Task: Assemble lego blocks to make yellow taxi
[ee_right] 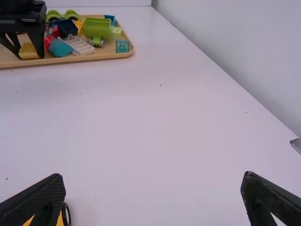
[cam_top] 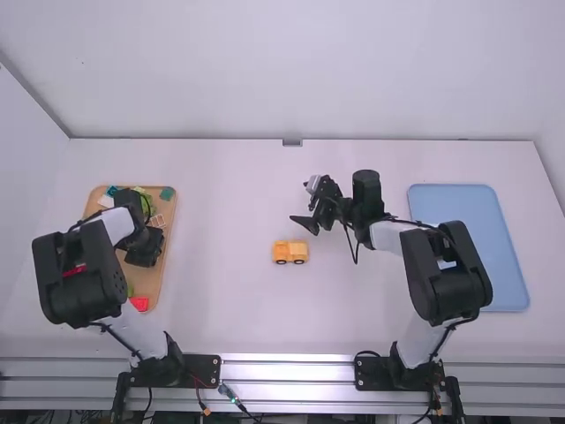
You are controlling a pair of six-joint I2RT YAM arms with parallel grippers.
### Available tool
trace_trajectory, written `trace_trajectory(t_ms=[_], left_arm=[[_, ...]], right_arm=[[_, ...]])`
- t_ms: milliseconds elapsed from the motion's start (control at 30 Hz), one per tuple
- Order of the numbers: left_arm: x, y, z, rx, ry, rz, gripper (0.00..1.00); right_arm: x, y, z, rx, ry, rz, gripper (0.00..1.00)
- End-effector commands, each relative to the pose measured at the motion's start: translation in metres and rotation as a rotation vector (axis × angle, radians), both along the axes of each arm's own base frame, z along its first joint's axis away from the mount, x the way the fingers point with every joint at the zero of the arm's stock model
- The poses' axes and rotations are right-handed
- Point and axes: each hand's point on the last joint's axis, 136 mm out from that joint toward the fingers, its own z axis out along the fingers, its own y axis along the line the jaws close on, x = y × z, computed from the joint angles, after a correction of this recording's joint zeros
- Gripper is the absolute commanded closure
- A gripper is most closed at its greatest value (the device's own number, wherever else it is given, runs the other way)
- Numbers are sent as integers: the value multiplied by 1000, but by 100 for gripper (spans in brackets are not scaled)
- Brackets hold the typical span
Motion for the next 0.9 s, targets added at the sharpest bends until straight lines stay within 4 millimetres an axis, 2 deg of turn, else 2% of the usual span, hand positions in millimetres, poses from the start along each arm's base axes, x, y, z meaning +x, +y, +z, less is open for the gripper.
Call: trace_trajectory(t_ms=[0,233,300,333,500,867], left_arm=[[-8,-1,-4,7,20,4,64],[-9,-2,-5,2,17,2,71],[-9,-2,-5,1,16,3,66],[-9,-3,-5,1,17,2,59],[-8,-5,-5,-10,18,-46,51],[-4,-8,-6,-29,-2,-87,60]], right_arm=[[4,4,17,15,-32,7,1],[4,4,16,16,-32,7,1],[4,4,16,16,-31,7,1],[4,4,16,15,-31,7,1],[4,4,17,16,-31,7,1],[4,4,17,21,-19,3,1]])
